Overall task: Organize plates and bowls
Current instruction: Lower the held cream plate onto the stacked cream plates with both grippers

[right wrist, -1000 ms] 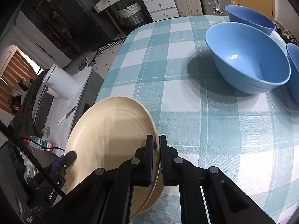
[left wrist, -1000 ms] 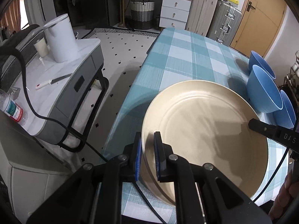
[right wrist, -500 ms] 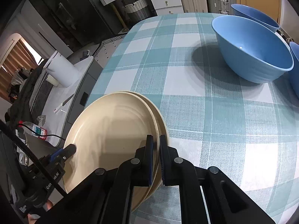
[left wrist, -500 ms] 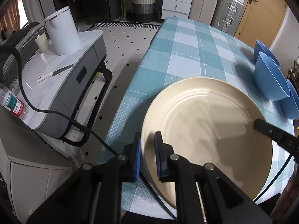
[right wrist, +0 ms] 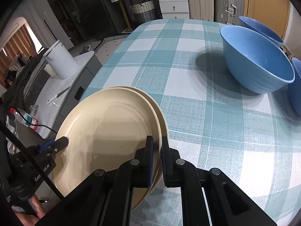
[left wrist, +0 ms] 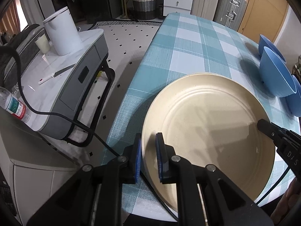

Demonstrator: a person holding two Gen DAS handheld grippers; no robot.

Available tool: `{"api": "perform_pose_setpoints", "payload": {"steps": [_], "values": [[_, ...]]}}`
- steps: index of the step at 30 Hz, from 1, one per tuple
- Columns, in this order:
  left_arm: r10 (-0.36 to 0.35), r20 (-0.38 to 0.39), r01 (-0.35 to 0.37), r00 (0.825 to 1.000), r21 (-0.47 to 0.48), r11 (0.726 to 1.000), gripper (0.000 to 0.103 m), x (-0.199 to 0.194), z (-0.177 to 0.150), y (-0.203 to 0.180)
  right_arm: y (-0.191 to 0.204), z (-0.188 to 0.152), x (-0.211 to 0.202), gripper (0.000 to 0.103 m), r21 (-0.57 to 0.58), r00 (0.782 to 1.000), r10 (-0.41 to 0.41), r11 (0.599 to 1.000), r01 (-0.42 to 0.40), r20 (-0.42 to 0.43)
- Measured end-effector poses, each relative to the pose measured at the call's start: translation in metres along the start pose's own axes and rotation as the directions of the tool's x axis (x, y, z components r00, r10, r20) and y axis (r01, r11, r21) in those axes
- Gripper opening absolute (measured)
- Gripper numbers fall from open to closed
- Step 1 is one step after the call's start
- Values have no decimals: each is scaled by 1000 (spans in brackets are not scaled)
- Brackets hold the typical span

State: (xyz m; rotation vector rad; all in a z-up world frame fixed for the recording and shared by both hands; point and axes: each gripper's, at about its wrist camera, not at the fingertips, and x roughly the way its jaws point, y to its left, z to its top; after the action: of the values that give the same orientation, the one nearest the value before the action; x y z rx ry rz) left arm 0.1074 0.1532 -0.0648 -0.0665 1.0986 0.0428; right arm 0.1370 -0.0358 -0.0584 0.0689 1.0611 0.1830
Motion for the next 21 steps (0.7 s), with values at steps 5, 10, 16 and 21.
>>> {"api": "perform_pose_setpoints", "payload": {"steps": [5, 10, 16, 21], "values": [[11, -14, -11, 1000, 12, 1000, 12, 2, 0, -2, 5, -2, -2, 8, -45, 999, -23, 999, 24, 25], [22, -10, -22, 1000, 16, 1000, 14, 2, -1, -3, 16, -3, -1, 10, -118, 997, -74, 990, 78, 31], [20, -10, -20, 1000, 18, 1000, 17, 2, -1, -3, 23, -4, 0, 11, -159, 992, -122, 979, 127, 37], [-5, -7, 5, 1000, 0, 1000, 17, 1, -2, 2, 29, -5, 1, 12, -199, 987, -152, 967, 159, 49]]}}
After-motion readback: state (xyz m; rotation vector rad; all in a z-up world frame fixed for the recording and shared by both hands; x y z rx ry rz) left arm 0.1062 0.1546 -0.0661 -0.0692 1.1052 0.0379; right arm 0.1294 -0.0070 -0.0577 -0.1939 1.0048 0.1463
